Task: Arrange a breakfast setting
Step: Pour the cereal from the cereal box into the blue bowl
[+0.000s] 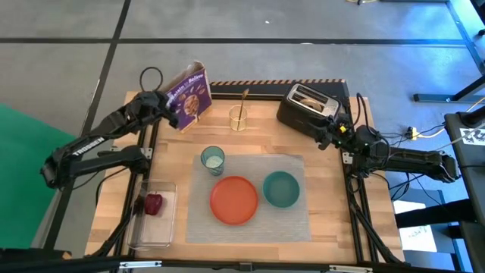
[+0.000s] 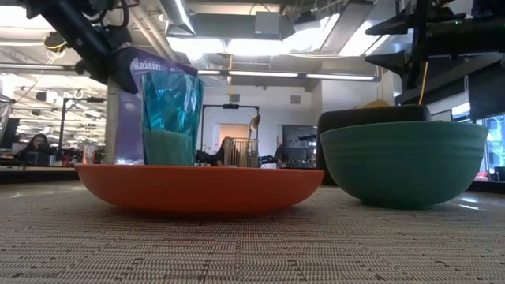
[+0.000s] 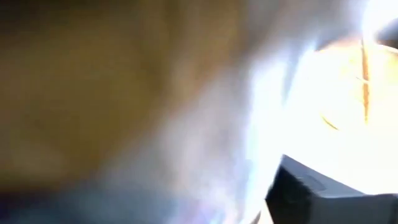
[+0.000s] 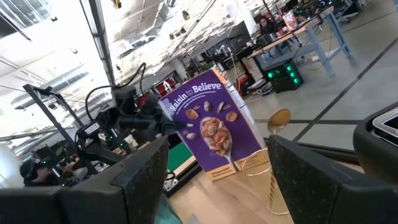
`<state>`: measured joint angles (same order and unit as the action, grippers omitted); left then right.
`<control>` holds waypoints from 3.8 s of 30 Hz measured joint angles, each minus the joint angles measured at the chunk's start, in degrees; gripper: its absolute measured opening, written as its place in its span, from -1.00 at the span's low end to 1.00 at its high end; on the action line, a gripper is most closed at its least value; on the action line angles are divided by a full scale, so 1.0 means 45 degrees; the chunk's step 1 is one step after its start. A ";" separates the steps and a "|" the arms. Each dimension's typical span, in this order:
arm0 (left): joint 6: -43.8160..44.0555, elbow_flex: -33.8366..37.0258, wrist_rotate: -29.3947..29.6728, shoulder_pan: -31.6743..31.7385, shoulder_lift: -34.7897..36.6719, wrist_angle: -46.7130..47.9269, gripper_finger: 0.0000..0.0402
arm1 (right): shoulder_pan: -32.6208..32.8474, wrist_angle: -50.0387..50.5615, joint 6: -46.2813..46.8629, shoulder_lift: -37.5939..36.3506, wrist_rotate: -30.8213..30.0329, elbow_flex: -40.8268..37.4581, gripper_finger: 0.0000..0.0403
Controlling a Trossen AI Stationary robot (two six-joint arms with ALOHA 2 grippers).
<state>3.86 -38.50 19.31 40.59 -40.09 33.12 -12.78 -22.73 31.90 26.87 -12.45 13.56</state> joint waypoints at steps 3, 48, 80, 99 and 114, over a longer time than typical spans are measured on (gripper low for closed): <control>-0.0336 -0.0005 -0.0230 0.0002 -0.0120 -0.0029 -0.42 | 0.0000 -0.0063 0.0000 0.0000 0.0009 0.0002 0.33; -0.6273 -0.9247 -0.5814 -0.4365 -0.3400 0.2493 -0.97 | -0.0005 0.9765 -0.7454 1.2262 0.3396 1.7996 0.33; -0.6651 -0.9326 -0.7060 -0.4530 -0.3403 0.0237 -0.97 | 0.0515 1.0781 -0.6930 1.2993 0.3933 1.8292 0.30; -0.2637 -0.9314 -0.4772 -0.4525 -0.5208 -0.0135 -0.24 | 0.0525 1.7221 -0.7770 1.2893 0.1847 2.0273 -0.98; -0.2624 -0.9335 -0.3507 -0.4529 -0.5354 0.0194 0.34 | 0.1141 2.4888 -0.6494 1.2729 0.3268 2.2241 -1.00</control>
<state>-7.94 -80.51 3.53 20.21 -64.18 34.00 -7.64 89.27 2.68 84.15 2.26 113.65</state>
